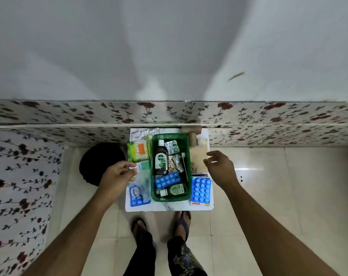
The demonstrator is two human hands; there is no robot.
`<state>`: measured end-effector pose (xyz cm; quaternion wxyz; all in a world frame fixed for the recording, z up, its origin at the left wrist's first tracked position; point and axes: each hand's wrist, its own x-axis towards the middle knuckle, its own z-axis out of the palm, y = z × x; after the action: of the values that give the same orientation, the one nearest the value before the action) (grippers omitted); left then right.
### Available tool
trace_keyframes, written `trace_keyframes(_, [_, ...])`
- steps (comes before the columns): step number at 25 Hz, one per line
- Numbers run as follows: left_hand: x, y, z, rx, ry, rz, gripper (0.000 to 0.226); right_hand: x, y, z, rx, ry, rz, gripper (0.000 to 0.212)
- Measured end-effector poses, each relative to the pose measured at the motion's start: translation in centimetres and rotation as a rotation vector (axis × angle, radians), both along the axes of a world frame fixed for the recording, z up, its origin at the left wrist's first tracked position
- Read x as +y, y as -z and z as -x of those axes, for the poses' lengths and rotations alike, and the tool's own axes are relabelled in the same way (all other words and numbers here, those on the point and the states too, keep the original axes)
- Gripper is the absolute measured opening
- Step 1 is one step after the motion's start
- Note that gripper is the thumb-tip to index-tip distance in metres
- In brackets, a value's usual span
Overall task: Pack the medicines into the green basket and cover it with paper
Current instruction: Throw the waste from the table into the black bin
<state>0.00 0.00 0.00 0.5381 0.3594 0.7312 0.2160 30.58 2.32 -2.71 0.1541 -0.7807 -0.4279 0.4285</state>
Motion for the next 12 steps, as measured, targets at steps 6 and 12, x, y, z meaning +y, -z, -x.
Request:
trace_keyframes(6, [0.7, 9.9, 0.4, 0.118, -0.136, -0.028, 0.015, 2.0, 8.0, -0.5, -0.11, 0.086, 0.149, 0.066])
trace_keyframes(12, [0.7, 11.2, 1.2, 0.18, 0.127, -0.027, 0.047, 2.6, 9.4, -0.2, -0.152, 0.186, 0.101, 0.044])
